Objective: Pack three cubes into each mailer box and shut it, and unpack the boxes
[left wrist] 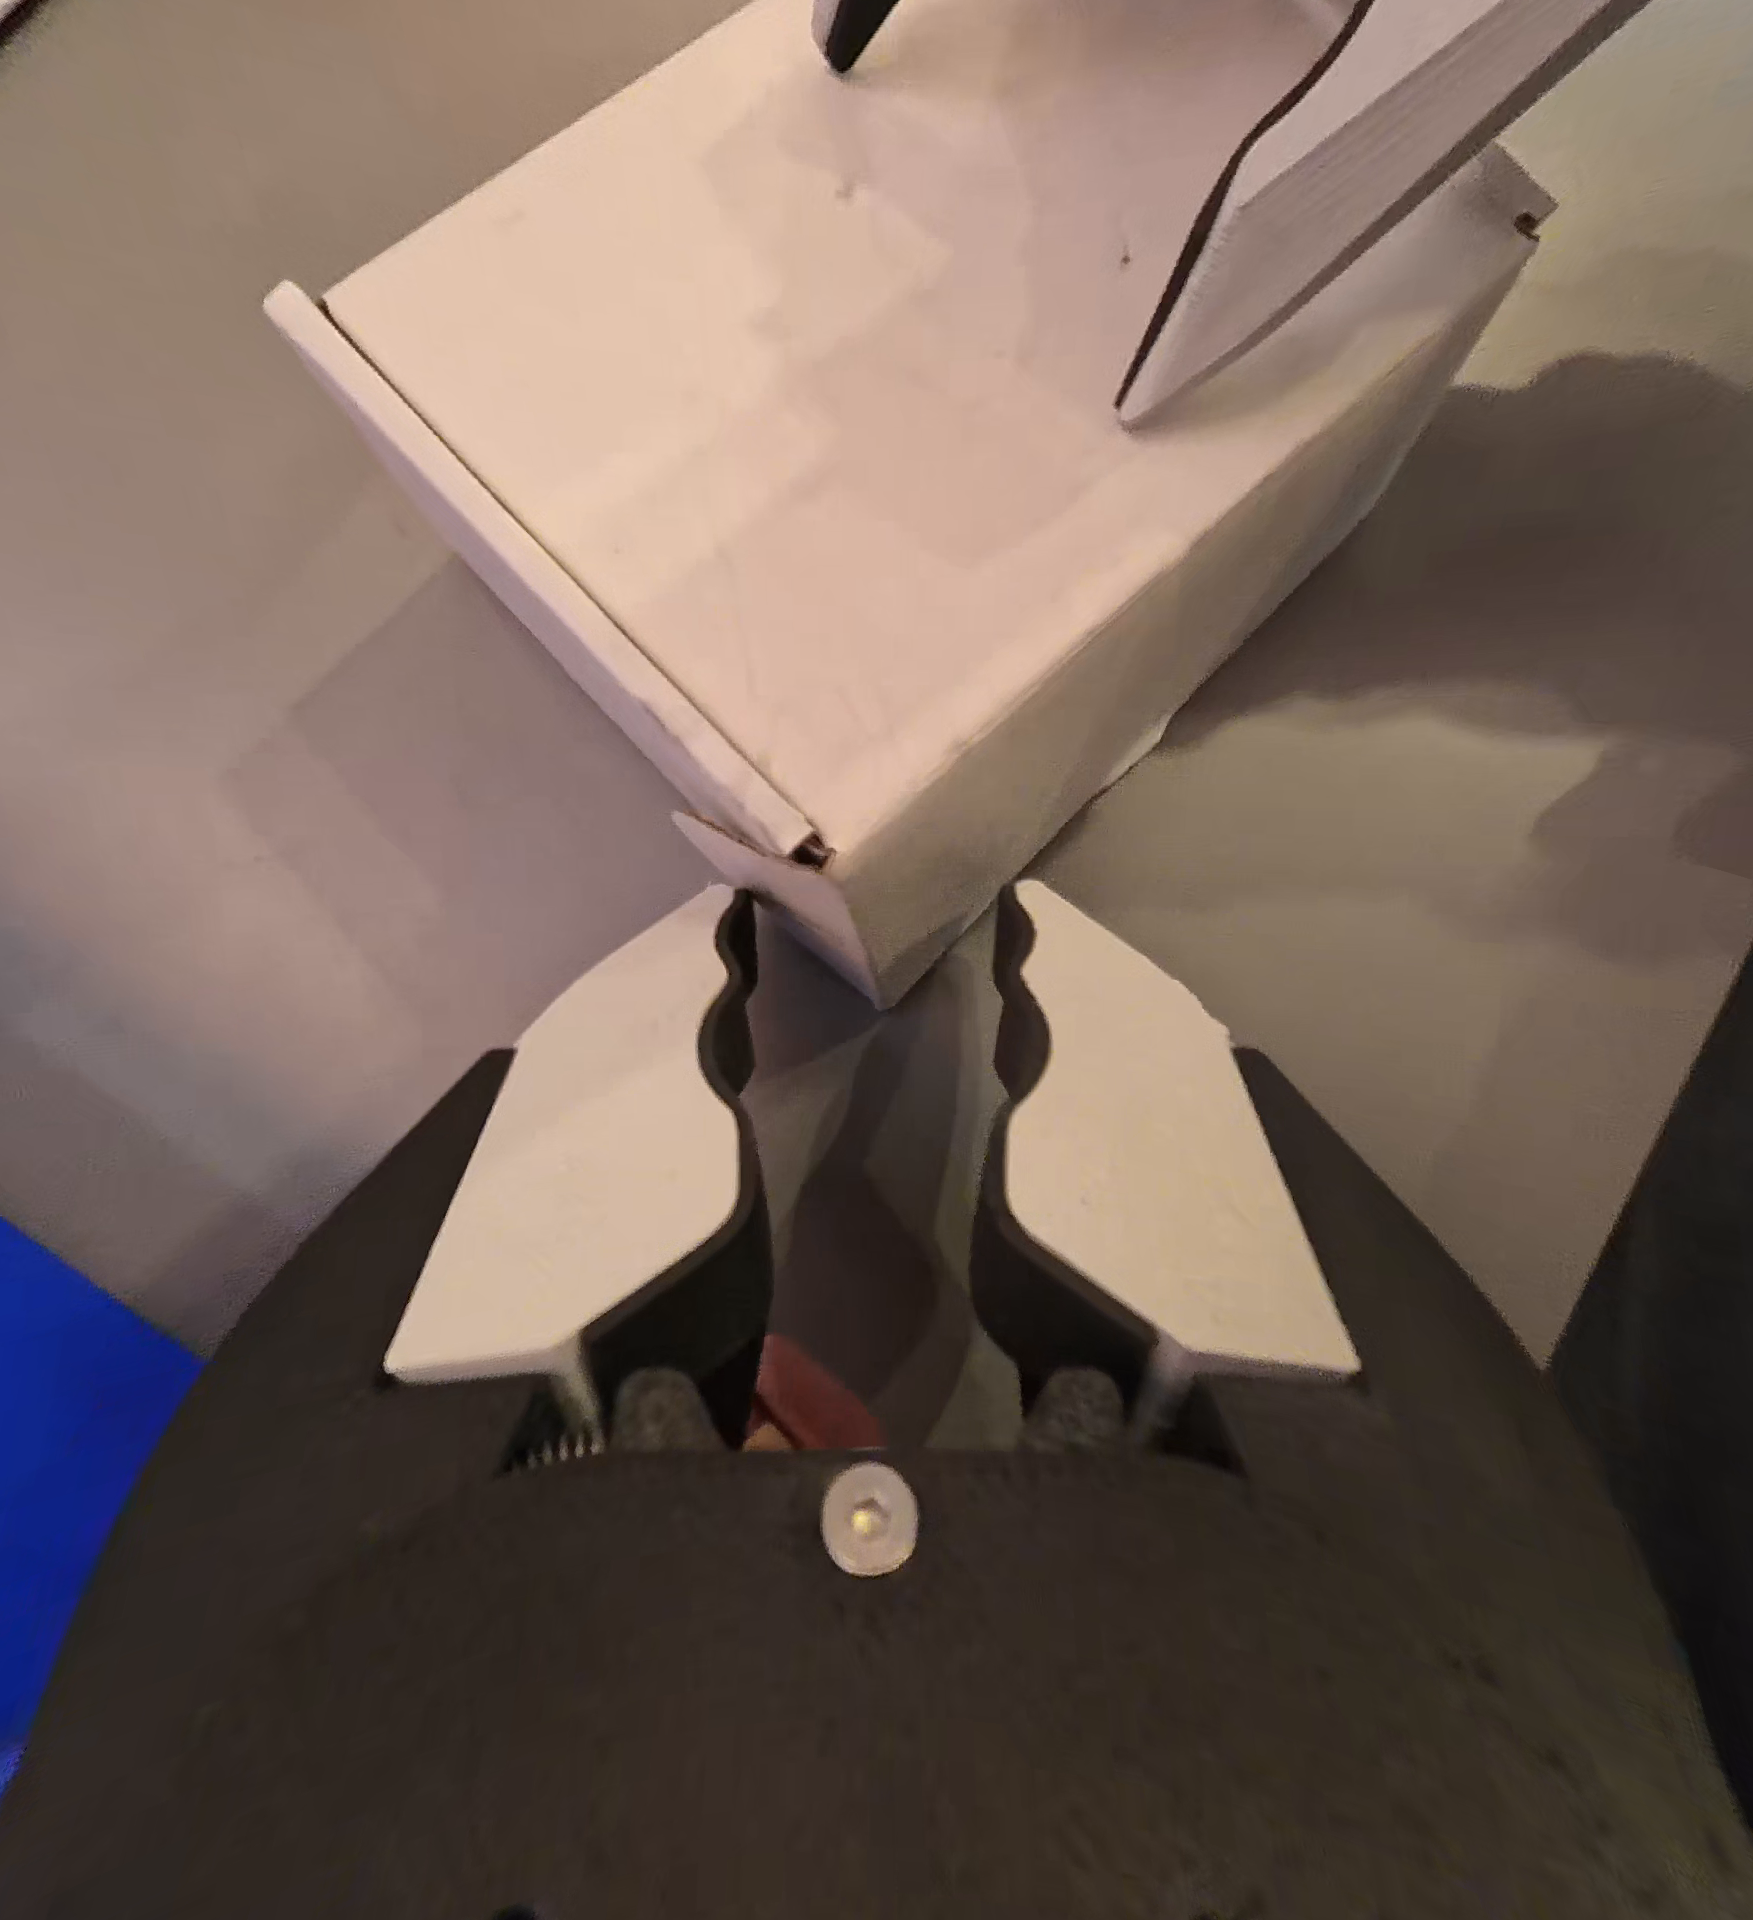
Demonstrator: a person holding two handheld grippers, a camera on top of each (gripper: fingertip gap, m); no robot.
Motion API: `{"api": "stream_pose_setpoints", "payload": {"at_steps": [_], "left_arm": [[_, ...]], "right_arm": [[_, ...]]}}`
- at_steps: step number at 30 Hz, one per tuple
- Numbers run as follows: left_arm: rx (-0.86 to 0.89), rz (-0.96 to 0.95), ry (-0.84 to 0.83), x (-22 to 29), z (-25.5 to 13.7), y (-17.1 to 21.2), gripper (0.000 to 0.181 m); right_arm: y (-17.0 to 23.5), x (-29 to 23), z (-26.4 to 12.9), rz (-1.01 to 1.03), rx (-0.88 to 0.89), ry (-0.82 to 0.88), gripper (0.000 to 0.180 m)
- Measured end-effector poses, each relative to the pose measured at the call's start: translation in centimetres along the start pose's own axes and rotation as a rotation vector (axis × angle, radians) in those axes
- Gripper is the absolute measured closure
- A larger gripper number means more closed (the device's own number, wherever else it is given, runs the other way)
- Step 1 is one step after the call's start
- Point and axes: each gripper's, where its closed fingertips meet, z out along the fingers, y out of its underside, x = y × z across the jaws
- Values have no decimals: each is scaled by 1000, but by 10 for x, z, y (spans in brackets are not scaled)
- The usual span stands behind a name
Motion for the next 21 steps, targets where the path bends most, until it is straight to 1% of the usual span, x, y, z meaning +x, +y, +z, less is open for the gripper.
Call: {"api": "stream_pose_setpoints", "payload": {"at_steps": [8,11,13,15,16,17,19,21], "left_arm": [[-23,-34,88,13,-12,6,142],[-31,-21,98,16,-12,6,140],[-21,10,53,10,-12,4,139],[-2,-23,44,7,-11,0,138],[-3,-25,20,3,-9,-1,124],[-14,-12,4,-1,-7,1,119],[-6,-6,13,-2,-2,-1,114],[18,26,-7,-3,1,-7,116]], "right_arm": [[1,0,0,6,20,1,115],[1,-1,0,1,23,-3,116],[1,-1,0,-3,22,-2,116],[0,-1,0,-8,23,-6,116],[0,-1,0,-11,22,-6,116],[0,-1,0,-12,21,-6,116],[0,-1,0,-13,21,-8,116],[0,-1,0,-12,20,-9,116]]}}
